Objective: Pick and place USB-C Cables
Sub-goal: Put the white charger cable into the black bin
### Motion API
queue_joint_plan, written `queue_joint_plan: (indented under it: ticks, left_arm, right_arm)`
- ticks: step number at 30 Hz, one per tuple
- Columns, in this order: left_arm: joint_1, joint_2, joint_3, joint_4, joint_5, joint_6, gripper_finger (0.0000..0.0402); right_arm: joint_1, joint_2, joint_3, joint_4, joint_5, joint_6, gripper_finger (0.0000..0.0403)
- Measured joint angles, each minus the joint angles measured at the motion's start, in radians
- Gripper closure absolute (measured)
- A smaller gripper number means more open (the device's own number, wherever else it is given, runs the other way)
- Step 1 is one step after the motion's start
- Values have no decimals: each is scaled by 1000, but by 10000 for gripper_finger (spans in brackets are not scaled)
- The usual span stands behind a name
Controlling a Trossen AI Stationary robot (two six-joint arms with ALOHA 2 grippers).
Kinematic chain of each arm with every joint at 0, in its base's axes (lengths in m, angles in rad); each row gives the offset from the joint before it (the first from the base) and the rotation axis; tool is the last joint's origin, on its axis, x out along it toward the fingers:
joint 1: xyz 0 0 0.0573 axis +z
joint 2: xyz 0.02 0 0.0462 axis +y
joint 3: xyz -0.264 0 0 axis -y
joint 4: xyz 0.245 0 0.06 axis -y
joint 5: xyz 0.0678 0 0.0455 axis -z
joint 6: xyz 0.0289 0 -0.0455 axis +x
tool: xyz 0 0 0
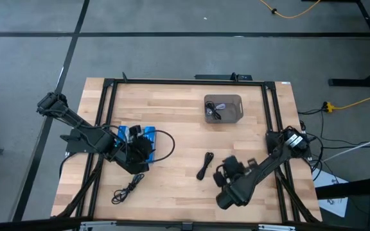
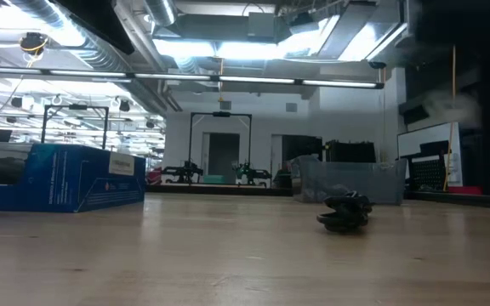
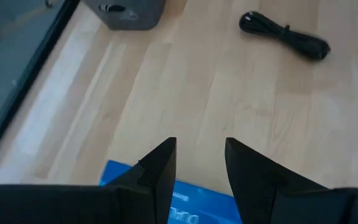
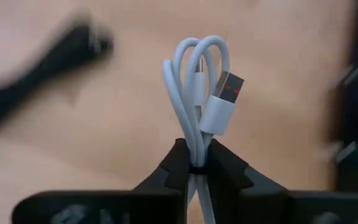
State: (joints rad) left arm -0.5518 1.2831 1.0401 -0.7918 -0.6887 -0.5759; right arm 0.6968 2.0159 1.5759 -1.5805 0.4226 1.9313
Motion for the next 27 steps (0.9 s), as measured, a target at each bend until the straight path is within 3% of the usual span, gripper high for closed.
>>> queue_joint_plan:
  ticks: [3, 5, 7, 10, 12, 18, 22, 27]
  left_arm:
    - [0, 0, 0, 0, 0, 126, 271]
    - [0, 0, 0, -1, 1, 182, 271]
    - [-1, 0, 0, 4, 2, 215, 271]
    - [0, 0, 0, 8, 2, 219, 271]
    - [0, 0, 0, 10, 2, 220, 271]
    - [0, 0, 0, 19, 3, 220, 271]
    - [0, 0, 0, 22, 3, 220, 271]
    - [0, 0, 0, 26, 3, 220, 271]
  right_arm:
    - [-39, -39, 28, 26, 272, -216, 367]
    - [-82, -52, 67, 11, 443, -268, 367]
    - [-140, -68, 72, 13, 553, -385, 367]
    - [-248, -101, 70, 10, 638, -511, 367]
    - [-336, -129, 46, 11, 635, -643, 367]
    - [-616, -188, -37, 27, 608, -819, 367]
    - [-800, -187, -108, 66, 441, -922, 367]
    - [-952, -186, -240, 396, 180, -1253, 358]
